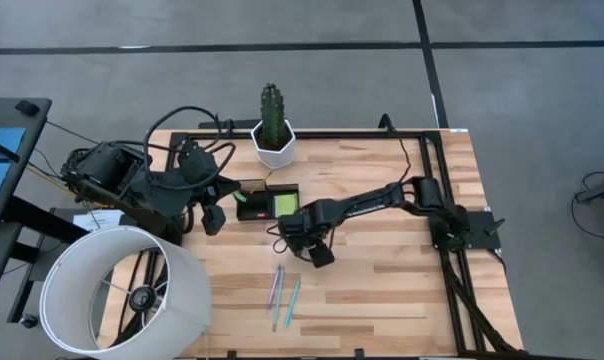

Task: Pick and place office supplies into organizer
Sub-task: Put the right black binder clip into the black mesh organizer

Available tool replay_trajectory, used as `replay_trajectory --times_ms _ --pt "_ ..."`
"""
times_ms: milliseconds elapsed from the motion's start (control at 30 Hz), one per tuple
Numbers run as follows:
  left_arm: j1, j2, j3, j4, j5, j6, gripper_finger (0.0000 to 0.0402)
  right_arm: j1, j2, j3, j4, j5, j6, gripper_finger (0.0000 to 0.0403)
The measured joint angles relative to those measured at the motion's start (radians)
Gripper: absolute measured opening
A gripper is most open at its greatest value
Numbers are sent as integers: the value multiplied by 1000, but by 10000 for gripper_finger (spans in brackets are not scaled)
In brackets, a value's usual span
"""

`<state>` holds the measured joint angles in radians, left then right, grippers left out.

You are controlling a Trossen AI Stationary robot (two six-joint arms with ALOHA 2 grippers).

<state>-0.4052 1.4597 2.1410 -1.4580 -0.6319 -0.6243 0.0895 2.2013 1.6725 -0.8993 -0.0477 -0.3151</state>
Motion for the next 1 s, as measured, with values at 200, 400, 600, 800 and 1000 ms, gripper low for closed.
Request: replay_trajectory --times_ms 200,400,600,800,1000 --pt "0 0 0 -5 0 8 0 -33 1 2 17 -19 49 249" --pt "0 0 0 -6 0 12 0 -71 0 2 41 -97 117 249" --pt "0 0 0 -14 1 12 0 -68 0 2 41 -111 206 249" --pt "0 0 0 -20 1 13 0 -28 0 2 57 -111 221 249" --pt "0 0 0 -19 1 14 0 -25 27 2 113 -29 268 249"
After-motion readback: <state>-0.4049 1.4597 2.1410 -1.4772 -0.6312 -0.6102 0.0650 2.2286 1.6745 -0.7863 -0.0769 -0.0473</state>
